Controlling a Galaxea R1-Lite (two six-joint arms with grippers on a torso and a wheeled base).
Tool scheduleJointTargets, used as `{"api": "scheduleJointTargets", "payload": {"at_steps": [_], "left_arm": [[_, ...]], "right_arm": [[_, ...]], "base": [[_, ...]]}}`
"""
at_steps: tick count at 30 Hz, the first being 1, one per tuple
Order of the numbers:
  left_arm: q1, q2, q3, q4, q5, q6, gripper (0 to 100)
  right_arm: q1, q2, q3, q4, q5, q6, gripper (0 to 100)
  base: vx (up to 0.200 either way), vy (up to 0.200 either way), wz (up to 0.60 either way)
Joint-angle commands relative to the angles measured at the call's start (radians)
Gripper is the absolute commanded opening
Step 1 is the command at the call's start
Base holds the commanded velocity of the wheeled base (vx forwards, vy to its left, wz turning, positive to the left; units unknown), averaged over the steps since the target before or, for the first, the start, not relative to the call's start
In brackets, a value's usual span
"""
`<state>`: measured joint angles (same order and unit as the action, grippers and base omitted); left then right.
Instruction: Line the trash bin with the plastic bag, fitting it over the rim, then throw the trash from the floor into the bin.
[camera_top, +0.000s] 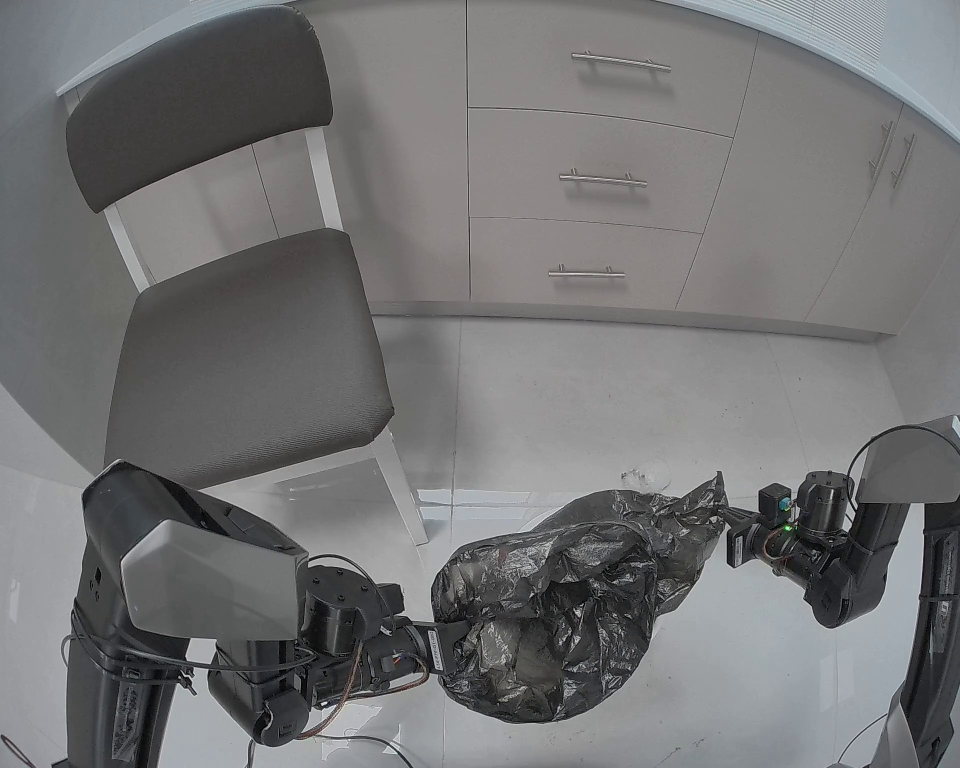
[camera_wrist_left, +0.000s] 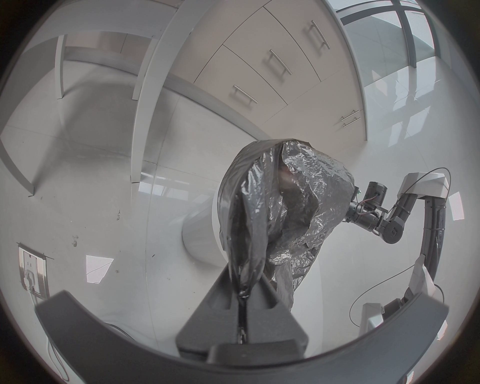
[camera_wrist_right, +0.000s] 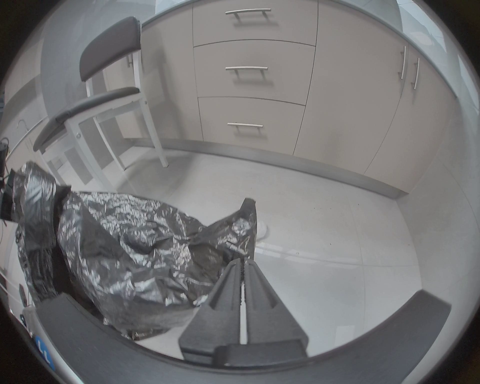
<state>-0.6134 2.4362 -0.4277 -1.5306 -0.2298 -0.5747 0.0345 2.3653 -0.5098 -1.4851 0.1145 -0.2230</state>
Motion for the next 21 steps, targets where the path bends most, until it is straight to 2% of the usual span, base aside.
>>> {"api": "scheduleJointTargets", "payload": {"at_steps": [1, 7, 21], "left_arm": [[0.000, 0.001, 0.000, 0.000, 0.000, -0.001, 0], [0.000, 0.001, 0.000, 0.000, 0.000, -0.001, 0], [0.000, 0.003, -0.002, 0.000, 0.001, -0.001, 0]], "right_arm": [[-0.013, 0.045, 0.014, -0.003, 0.004, -0.015, 0], [0.012, 0.078, -0.004, -0.006, 0.004, -0.015, 0], [0.143, 0.088, 0.011, -0.086, -0.004, -0.007, 0]], "base": [[0.000, 0.000, 0.00], [0.000, 0.000, 0.00], [0.000, 0.000, 0.00]]}}
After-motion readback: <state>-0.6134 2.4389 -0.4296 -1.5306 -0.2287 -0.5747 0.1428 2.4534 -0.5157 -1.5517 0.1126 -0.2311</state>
